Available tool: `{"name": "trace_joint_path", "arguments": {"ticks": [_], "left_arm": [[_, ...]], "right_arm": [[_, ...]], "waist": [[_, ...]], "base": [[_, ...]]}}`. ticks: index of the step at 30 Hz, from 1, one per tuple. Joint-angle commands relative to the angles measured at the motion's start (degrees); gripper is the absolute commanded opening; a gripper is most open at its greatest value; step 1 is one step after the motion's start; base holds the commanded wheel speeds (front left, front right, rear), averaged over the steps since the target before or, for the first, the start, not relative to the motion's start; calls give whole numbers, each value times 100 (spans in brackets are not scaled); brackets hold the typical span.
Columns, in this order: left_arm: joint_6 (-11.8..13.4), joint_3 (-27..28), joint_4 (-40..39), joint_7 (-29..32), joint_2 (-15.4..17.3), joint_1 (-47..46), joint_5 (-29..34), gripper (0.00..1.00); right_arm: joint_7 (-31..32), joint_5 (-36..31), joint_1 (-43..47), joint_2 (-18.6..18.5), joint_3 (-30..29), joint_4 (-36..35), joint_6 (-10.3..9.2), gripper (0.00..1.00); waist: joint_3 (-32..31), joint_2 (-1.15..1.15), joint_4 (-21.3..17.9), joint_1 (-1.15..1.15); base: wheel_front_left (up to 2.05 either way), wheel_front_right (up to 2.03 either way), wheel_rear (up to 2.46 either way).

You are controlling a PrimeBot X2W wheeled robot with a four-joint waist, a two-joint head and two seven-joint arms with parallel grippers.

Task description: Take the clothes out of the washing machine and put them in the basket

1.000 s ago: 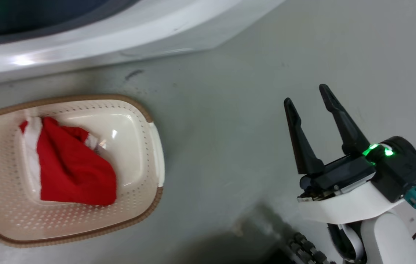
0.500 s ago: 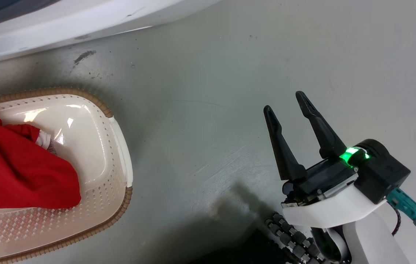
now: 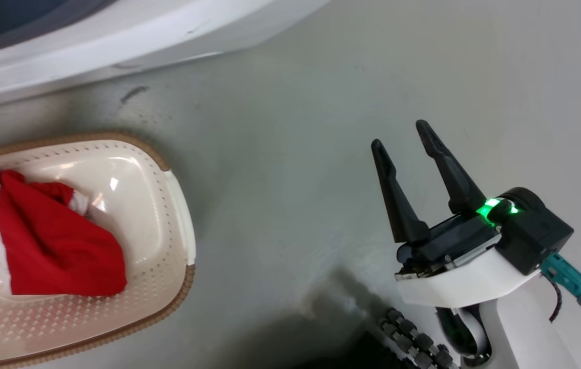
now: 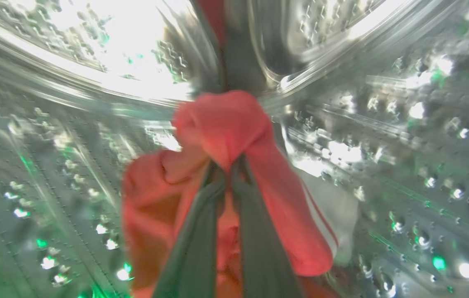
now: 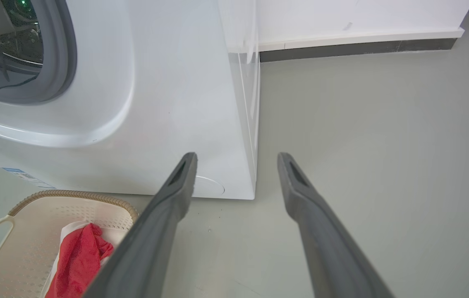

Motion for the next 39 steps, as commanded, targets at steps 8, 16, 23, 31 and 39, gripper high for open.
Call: {"name": "trace_joint_path", "arguments": {"ticks": [8, 16, 23, 31, 39], "left_arm": [[37, 31, -264, -2018, -241, 1245, -218, 0], [39, 380, -1105, -2373, -509, 3283, -599, 0], [-55, 846, -2153, -2373, -685, 4849, -825, 0], [-197, 1142, -3470, -2368, -1068, 6419, -773, 0], [-154, 1177, -5057, -2368, -1532, 7961, -630, 0]], "right_arm": [[91, -218, -10, 5, -299, 145, -4, 100], [390, -384, 501, 4, -461, 201, -4, 100], [627, -484, 942, 4, -583, 134, -3, 100], [932, -559, 1435, 4, -719, -16, -4, 100], [1180, -602, 1848, 4, -760, -240, -4, 100]], "waist": [[-950, 0, 418, -1], [-2290, 0, 668, -1], [-3186, 0, 844, -1], [-4091, 0, 1085, -1], [-4654, 0, 1338, -1]], "base": [[0, 0, 0], [0, 0, 0], [0, 0, 0], [0, 0, 0], [0, 0, 0]]}}
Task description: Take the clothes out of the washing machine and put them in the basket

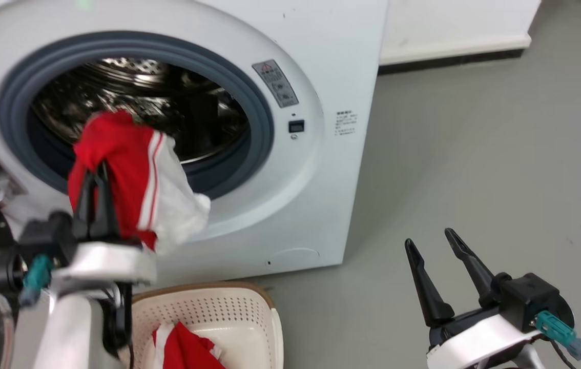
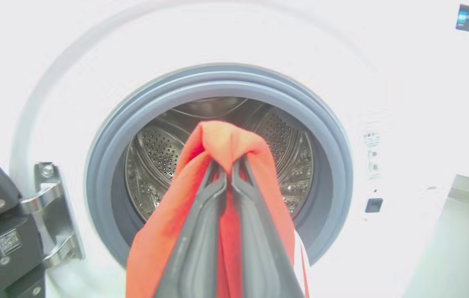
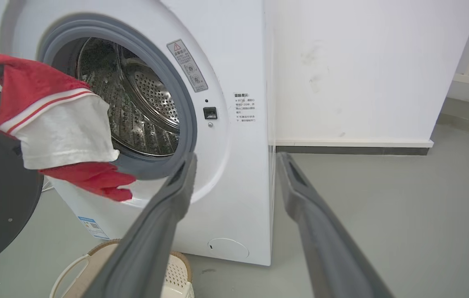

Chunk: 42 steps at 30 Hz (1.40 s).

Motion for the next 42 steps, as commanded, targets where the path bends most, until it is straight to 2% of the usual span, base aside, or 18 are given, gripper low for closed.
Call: {"name": "trace_joint_path", "arguments": {"ticks": [1, 5, 9, 14, 19, 27, 31, 32, 36, 42], "left_arm": [[29, -9, -284, -14, -66, 336, 37, 0], [74, -18, -1032, -14, -204, 1089, 46, 0], [230, -60, -1562, 43, -338, 1872, 9, 0], [324, -257, -1515, 182, -488, 2529, -106, 0], [180, -505, -463, 139, -575, 2454, -301, 0], [33, -515, 1853, 7, -629, 1167, -545, 0], [70, -446, 3044, -12, -641, 283, -585, 0], [70, -446, 3044, -12, -641, 283, -585, 0], [116, -335, 4012, -18, -653, -544, -711, 0], [324, -159, 5049, -12, -636, -1459, -834, 0]], "right_arm": [[35, -10, 107, 1, -15, -79, -2, 100], [109, -24, 228, 1, -21, -177, -2, 100], [148, -58, 282, 1, -41, -266, -2, 100], [162, -79, 234, 1, -65, -398, -2, 100], [106, -72, -4, 3, -37, -424, -2, 100], [-41, -13, -463, 3, 70, -378, -2, 100], [-107, -63, -724, 3, 124, -362, -2, 100], [-107, -63, -724, 3, 124, -362, -2, 100], [-182, -6, -949, 4, 187, -351, -2, 100], [-335, 91, -1258, 3, 376, -201, -3, 100]], "waist": [[-204, 0, 167, 2], [-251, 0, 217, 2], [-179, 0, 269, 2], [136, 0, 390, 2], [574, 0, 467, 2], [1589, 0, 372, 2], [2161, 0, 269, 2], [2161, 0, 269, 2], [2758, 0, 159, 2], [3410, 0, -47, 2]], "base": [[0, 0, 0], [0, 0, 0], [0, 0, 0], [0, 0, 0], [0, 0, 0], [0, 0, 0], [0, 0, 0], [0, 0, 0], [0, 0, 0], [0, 0, 0]]}}
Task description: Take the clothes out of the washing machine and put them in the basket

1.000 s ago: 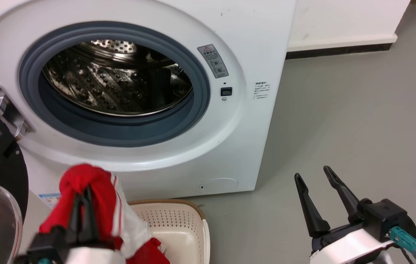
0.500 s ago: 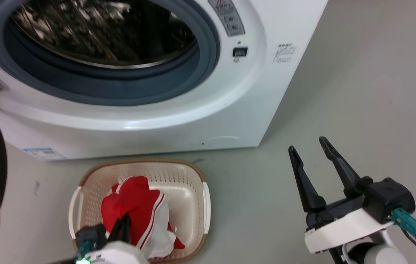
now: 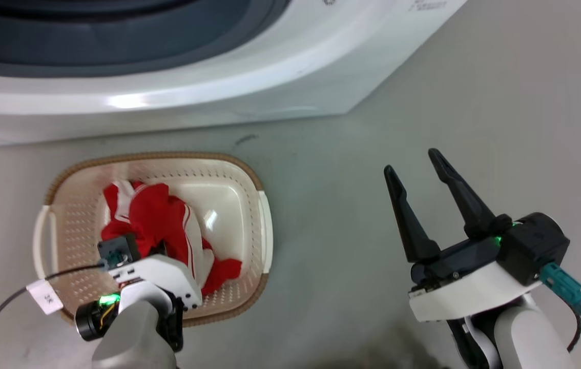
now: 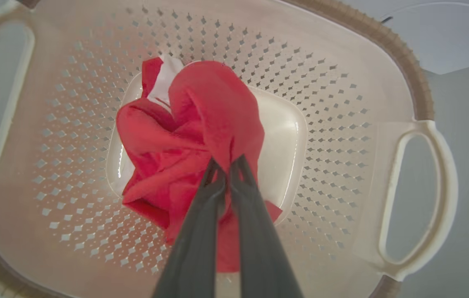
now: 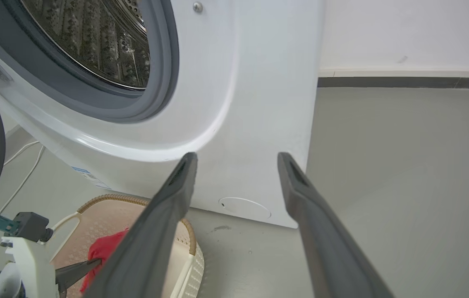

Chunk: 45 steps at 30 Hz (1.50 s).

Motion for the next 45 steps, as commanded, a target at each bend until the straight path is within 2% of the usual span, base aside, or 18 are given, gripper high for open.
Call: {"name": "trace_joint_path", "arguments": {"ticks": [1, 5, 8, 10, 16, 22, 30, 40, 45], "left_arm": [[29, 20, 84, -12, 48, -152, -2, 0], [48, 0, 400, -13, 188, -438, 71, 0], [-39, -90, 576, -13, 304, -546, 147, 0], [-80, -125, 605, -14, 367, -580, 191, 100], [-213, -135, 559, -14, 354, -279, 223, 100], [-320, -142, -144, -14, 216, 333, 366, 100], [-392, -4, -1835, -14, 97, 1213, 719, 100], [-527, 18, -3903, -14, 16, 2007, 1240, 100], [-562, -44, -4764, -14, 77, 2308, 1528, 100]], "right_arm": [[-55, 71, -123, 5, 5, 29, -3, 100], [-189, 116, -255, 6, 41, 162, -3, 100], [-262, 148, -329, 6, 45, 270, -3, 100], [-303, 180, -355, 6, 42, 366, -3, 100], [-388, 128, -300, 5, 27, 710, -3, 100], [-299, -15, 11, 4, -196, 885, -3, 100], [-20, -250, 484, 4, -564, 734, -3, 100], [206, -421, 915, 4, -969, 534, -4, 100], [259, -485, 1072, 5, -1118, 456, -3, 100]], "waist": [[432, 0, -214, -2], [624, 0, -310, -2], [655, 0, -341, -2], [620, 0, -342, -2], [-70, 0, -220, -2], [-1216, 0, 18, -2], [-2267, 0, 248, -2], [-2988, 0, 442, -2], [-3283, 0, 507, -2]], "base": [[0, 0, 0], [0, 0, 0], [0, 0, 0], [0, 0, 0], [0, 0, 0], [0, 0, 0], [0, 0, 0], [0, 0, 0], [0, 0, 0]]}}
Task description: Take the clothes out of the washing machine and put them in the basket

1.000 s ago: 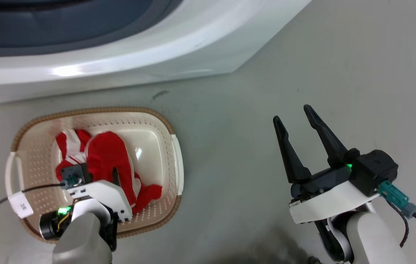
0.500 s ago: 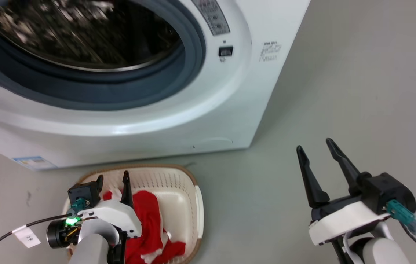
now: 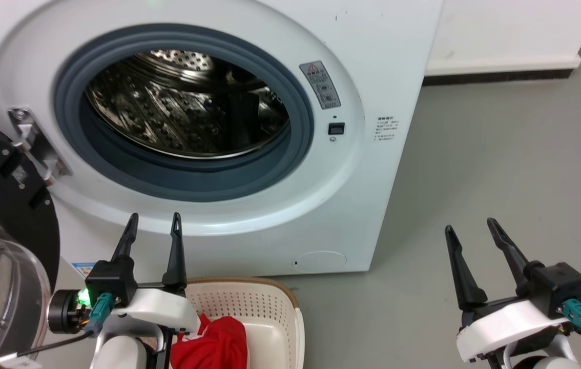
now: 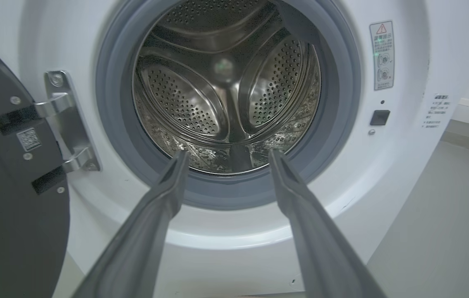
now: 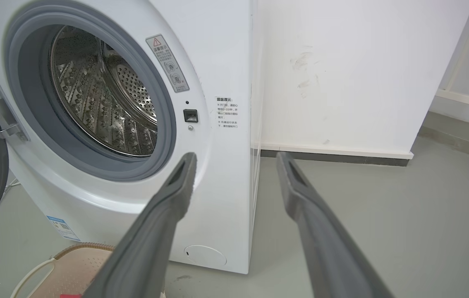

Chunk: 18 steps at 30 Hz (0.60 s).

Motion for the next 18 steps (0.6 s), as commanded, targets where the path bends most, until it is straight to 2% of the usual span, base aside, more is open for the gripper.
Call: {"name": "trace_joint_path", "arguments": {"ticks": [1, 8, 18], "left_arm": [[-27, -33, -206, -13, 39, 134, 79, 100], [-1, -100, -806, -13, 110, 568, 247, 100], [36, -111, -1016, 28, 122, 1023, 121, 100]], "right_arm": [[31, -8, 113, 5, -22, -30, -4, 100], [101, 21, 346, 5, -142, -121, -3, 100], [165, 58, 529, 5, -191, -126, -3, 100]], "waist": [[-188, 0, 71, 2], [-440, 0, 132, 2], [-523, 0, 217, 2]], "base": [[0, 0, 0], [0, 0, 0], [0, 0, 0]]}}
